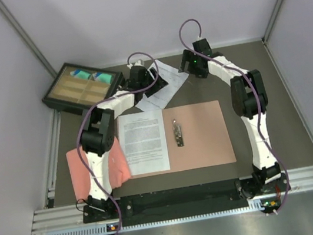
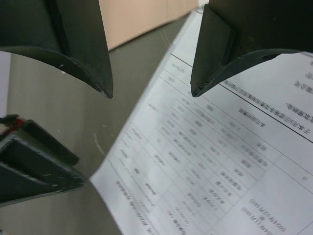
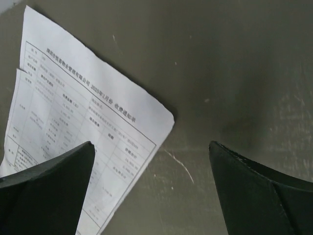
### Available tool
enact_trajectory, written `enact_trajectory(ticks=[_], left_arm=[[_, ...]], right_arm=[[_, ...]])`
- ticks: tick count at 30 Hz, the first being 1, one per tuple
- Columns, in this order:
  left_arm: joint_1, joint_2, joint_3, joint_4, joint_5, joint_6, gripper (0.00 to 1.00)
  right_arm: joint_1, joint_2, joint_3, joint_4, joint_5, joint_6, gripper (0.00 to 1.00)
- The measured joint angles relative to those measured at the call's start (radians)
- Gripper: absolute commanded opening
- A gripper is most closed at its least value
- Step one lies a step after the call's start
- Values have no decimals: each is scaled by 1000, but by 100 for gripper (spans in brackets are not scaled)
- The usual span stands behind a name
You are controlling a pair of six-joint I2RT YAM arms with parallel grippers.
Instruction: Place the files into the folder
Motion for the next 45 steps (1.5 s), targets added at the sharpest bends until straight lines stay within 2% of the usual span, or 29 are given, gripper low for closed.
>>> enact_trajectory(ticks=[5, 10, 19, 24, 30, 34, 39, 43, 44, 45], left_arm=[[26, 124, 36, 55, 7, -23, 68], [39, 155, 48, 134, 29, -76, 67], [47, 191, 46, 219, 78, -154, 66], [50, 194, 35, 246, 99, -169, 66], [50, 200, 33, 262, 124, -184, 66], [50, 215, 33, 299, 149, -210, 66], [51, 225, 30, 327, 166, -233, 66], [51, 229, 29, 337, 174, -237, 66], [51, 229, 29, 338, 176, -237, 66], [51, 230, 29, 342, 179, -238, 66]], right_arm=[[0, 86, 121, -19, -1, 0, 97], [-1, 143, 196, -26, -28, 8, 94], [-12, 168, 204, 41, -177, 36, 93], [-14, 161, 135, 159, -277, 66, 95], [-14, 32, -146, 361, -351, 163, 99], [-7, -20, -270, 463, -361, 239, 98], [8, -21, -292, 515, -348, 292, 86], [13, -21, -329, 575, -336, 326, 71], [13, -21, -335, 584, -330, 333, 64], [13, -21, -344, 594, -324, 343, 61]])
